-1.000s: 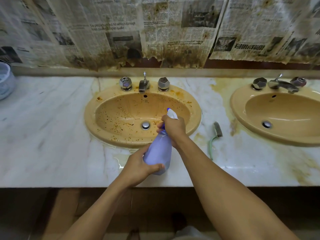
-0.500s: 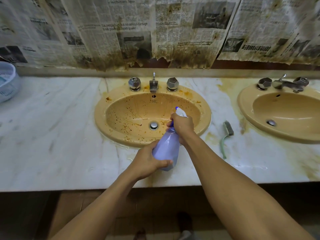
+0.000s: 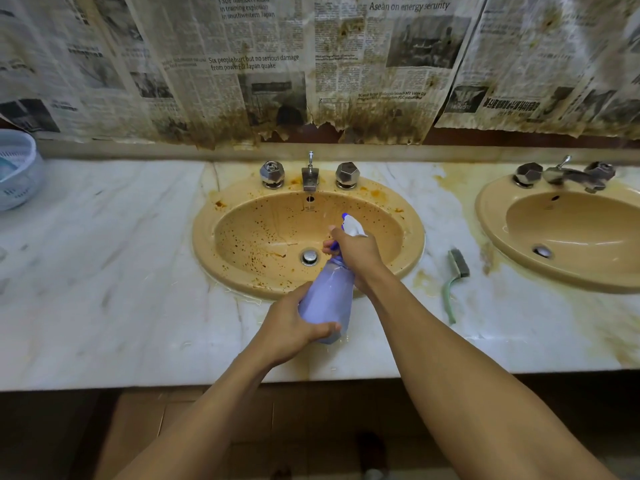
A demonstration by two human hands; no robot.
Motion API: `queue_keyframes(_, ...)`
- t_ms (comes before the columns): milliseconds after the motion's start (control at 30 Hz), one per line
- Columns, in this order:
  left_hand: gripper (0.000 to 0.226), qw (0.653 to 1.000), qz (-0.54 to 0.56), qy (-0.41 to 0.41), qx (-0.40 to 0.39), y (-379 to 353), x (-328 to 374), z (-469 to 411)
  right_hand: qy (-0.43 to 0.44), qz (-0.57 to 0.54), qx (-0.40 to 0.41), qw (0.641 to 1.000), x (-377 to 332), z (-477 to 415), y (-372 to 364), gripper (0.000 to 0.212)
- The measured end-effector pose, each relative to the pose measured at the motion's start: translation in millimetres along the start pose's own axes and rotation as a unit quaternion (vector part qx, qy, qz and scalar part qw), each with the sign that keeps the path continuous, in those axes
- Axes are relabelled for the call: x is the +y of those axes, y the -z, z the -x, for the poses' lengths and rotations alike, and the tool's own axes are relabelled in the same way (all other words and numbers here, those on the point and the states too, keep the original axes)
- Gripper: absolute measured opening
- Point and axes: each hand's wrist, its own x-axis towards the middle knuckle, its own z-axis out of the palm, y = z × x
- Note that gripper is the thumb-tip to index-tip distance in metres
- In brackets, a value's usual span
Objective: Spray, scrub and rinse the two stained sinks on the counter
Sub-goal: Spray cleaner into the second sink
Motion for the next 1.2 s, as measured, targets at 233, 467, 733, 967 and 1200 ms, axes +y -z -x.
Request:
queue_keyframes(233, 0.08, 1.0, -0.01, 0.012, 0.005, 11.6, -7.4, 9.4, -0.018, -0.003, 0.035, 0.999, 4.6, 11.6, -15.3, 0.029)
queue_keyframes(467, 0.077, 0.998, -0.011, 0.034, 0.05, 16.5, -18.9, 24.1, -0.002, 0.031, -0.027, 0.999, 9.0, 20.3, -27.7, 0.021)
queue_keyframes(733, 0.086, 0.998, -0.015, 0.044, 0.05, 29.0, -26.5, 29.9, -0.016, 0.006, -0.024, 1.0, 7.9, 27.6, -52.2, 0.034)
queue_keyframes(967, 0.081, 0.996, -0.033, 0.057, 0.056, 41.9, -34.3, 28.9, -0.016, -0.013, -0.053, 0.998, 11.3, 30.1, -59.8, 0.009)
queue_keyframes(1200, 0.078, 0.998, -0.036, 0.055, 0.01, 42.6, -29.2, 22.2, -0.029, -0.044, 0.013, 0.999, 15.1, 29.2, -55.3, 0.006)
